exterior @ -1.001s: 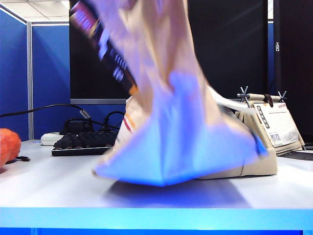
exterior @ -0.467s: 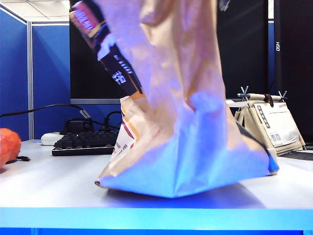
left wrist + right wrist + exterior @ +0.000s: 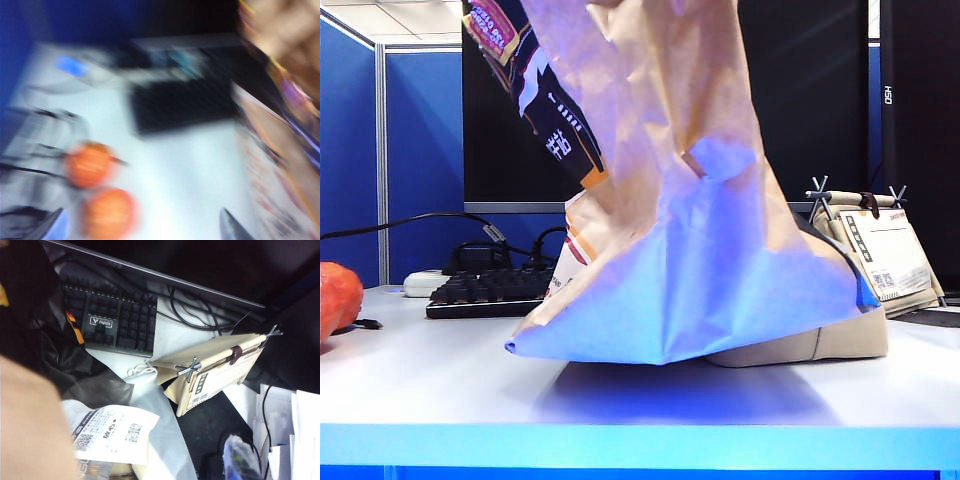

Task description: Open the paper bag and put two oranges into the paper bag.

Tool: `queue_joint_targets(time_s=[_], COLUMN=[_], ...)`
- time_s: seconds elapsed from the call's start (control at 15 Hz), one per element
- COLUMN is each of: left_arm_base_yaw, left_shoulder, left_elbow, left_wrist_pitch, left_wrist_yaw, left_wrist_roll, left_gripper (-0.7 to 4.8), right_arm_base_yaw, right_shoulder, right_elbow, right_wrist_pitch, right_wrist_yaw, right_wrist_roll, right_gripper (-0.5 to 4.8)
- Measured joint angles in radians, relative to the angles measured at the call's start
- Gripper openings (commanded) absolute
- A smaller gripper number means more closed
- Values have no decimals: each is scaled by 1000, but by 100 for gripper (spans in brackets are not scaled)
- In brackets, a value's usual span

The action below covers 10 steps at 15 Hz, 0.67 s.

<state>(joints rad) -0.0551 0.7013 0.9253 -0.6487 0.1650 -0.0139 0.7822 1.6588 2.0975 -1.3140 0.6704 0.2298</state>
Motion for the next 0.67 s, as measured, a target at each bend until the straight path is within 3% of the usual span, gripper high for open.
queue_joint_targets(time_s=[0.2,0.47,0.67], left_arm_base_yaw=[0,0,0], left_shoulder=[187,378,482], left_elbow=[0,-1,0], left_wrist_pitch=[-14,-124,-76], left_wrist_yaw=[33,-76,-124], left_wrist_roll=[-51,-69,-67], left_gripper=[405,407,411], right_arm_base_yaw=[-2,-3,-6], right_shoulder=[-2,-3,-15], right_elbow=[0,0,-2], right_wrist_pitch=[0,0,0], right_wrist_yaw=[0,0,0], right_wrist_roll=[-26,-49,-69], right_gripper=[419,419,419])
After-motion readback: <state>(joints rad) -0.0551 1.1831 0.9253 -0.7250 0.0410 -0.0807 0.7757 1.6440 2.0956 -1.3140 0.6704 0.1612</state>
